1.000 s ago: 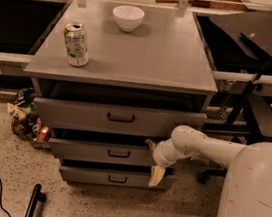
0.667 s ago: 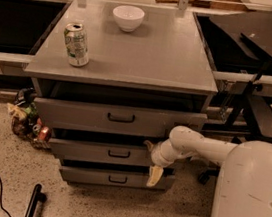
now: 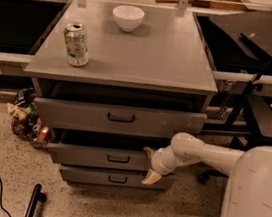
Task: Open middle drawer
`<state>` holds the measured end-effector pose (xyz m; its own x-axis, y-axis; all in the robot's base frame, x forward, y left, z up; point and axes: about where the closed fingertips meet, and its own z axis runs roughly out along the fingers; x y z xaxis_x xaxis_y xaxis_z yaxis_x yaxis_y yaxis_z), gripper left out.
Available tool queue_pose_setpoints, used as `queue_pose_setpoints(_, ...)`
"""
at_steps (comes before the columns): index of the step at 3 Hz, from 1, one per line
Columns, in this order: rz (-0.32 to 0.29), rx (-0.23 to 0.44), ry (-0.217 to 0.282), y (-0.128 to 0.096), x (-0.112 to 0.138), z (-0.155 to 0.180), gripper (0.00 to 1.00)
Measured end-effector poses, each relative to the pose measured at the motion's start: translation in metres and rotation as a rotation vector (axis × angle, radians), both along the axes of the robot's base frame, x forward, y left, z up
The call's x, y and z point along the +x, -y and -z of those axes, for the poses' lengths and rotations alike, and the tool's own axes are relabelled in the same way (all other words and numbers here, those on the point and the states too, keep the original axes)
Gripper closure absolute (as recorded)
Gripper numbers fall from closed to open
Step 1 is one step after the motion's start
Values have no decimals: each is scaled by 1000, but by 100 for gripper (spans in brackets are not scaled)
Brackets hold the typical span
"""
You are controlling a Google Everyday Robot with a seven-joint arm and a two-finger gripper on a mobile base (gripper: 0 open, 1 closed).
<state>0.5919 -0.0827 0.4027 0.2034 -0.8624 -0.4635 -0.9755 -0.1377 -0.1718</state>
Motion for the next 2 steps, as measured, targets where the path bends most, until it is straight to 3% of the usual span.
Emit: queue_pose_setpoints(2,-2,3,-2,0,-3,-13,89)
